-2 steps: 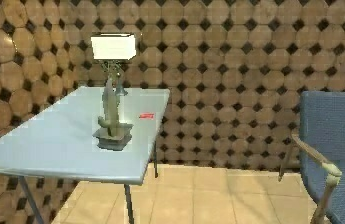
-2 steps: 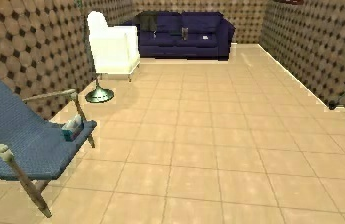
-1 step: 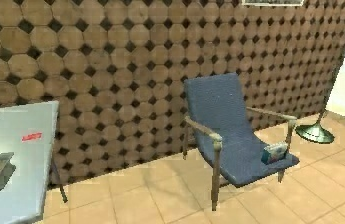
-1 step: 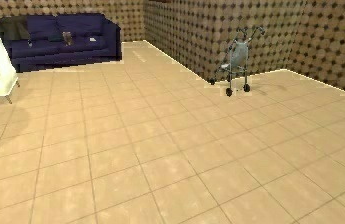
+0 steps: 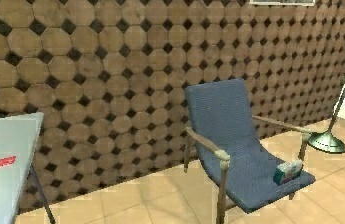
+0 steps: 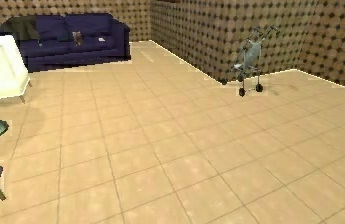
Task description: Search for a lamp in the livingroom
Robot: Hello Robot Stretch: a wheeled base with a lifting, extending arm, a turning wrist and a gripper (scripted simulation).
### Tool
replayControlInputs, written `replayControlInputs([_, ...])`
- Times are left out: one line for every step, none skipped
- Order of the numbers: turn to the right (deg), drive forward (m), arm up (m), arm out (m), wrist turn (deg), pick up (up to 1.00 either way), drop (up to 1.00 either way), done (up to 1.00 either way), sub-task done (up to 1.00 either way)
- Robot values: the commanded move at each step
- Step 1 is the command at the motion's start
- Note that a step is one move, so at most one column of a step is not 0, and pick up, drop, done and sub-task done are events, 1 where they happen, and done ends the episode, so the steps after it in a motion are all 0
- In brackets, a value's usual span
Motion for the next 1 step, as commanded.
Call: replayControlInputs([15.0,0.00,0.00,0.00,0.0,0.00,0.00,0.00,0.00])
